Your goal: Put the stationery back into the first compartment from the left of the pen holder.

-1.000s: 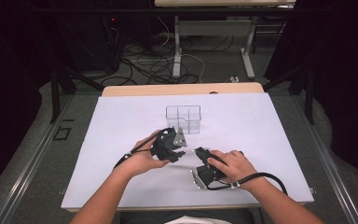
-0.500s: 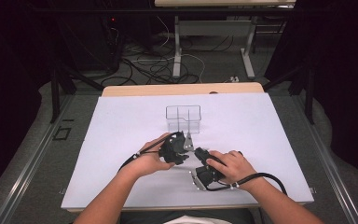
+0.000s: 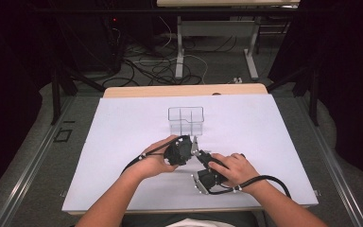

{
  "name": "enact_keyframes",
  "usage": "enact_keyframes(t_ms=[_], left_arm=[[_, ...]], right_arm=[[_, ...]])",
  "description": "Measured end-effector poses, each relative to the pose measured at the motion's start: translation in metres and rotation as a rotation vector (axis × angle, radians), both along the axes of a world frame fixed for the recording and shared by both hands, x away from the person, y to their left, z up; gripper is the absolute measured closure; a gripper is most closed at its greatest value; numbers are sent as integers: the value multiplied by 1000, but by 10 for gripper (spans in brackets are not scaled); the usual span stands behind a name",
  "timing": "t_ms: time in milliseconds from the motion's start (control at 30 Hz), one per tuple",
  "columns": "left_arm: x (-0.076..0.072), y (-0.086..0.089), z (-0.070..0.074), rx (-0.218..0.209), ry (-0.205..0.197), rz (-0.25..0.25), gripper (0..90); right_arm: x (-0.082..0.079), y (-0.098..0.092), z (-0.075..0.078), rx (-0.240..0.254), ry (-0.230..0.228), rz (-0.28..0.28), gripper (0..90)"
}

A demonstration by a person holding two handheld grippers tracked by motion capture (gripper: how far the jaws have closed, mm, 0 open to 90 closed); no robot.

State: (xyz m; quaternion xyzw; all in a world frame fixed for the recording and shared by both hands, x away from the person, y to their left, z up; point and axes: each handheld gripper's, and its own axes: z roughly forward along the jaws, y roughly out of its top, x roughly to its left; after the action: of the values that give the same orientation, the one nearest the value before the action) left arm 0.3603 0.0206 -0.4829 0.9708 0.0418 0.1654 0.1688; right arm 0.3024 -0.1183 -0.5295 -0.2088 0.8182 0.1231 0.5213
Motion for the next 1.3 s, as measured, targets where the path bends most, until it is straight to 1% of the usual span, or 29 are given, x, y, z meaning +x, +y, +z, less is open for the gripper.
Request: enact_keyframes(t_ms=[67, 133, 333, 467, 500, 567, 600, 633, 700, 733, 767, 933, 1000, 1033, 1067, 1100, 1133, 1167, 1200, 1267, 1300], left_arm=[[0, 0, 0, 9, 0, -4, 794], [0, 0, -1, 13, -8, -13, 795], [0, 0, -1, 15, -12, -17, 797], [1, -1, -1, 10, -7, -10, 798], [1, -1, -1, 8, -1, -8, 798], [2, -1, -2, 5, 2, -6, 798], [2, -1, -1, 4, 5, -1, 798], [2, -1, -2, -3, 7, 3, 798], [4, 0, -2, -1, 6, 11, 799], [5, 0, -2, -6, 6, 15, 798], [6, 1, -2, -13, 13, 24, 798], [11, 4, 0, -41, 21, 50, 798], [12, 5, -1, -55, 33, 61, 798], [13, 5, 0, -56, 31, 62, 798], [13, 6, 0, -64, 33, 68, 798], [14, 7, 0, -77, 40, 76, 798], [15, 8, -1, -100, 40, 92, 798], [16, 9, 0, -107, 44, 102, 798], [17, 10, 1, -113, 45, 110, 798], [19, 13, 3, -126, 45, 123, 798], [20, 14, 4, -134, 43, 129, 798]], right_arm=[[0, 0, 1, -18, 22, -10, 798], [0, 1, 0, -16, 19, -5, 798], [0, 0, 0, -6, 25, -8, 797], [1, -1, 0, -2, 30, -13, 796], [1, -1, 0, -4, 32, -16, 796], [2, -1, 0, -3, 34, -10, 792], [2, -1, -1, 17, 21, -7, 789], [2, -2, 0, 3, 40, -22, 781], [3, -2, 1, 16, 40, -22, 745], [3, -3, 2, 16, 37, -21, 734], [3, -3, 1, 33, 38, -22, 725], [4, -9, 6, 71, 35, -36, 673], [5, -11, 6, 99, 31, -44, 628], [6, -12, 6, 109, 15, -34, 619], [6, -12, 8, 99, 29, -47, 610], [6, -13, 7, 119, 13, -39, 591], [6, -13, 8, 119, 27, -47, 576], [7, -14, 7, 135, 21, -43, 562], [7, -14, 8, 138, 32, -46, 540], [8, -15, 7, 155, 31, -41, 525], [8, -16, 8, 164, 21, -42, 495]])
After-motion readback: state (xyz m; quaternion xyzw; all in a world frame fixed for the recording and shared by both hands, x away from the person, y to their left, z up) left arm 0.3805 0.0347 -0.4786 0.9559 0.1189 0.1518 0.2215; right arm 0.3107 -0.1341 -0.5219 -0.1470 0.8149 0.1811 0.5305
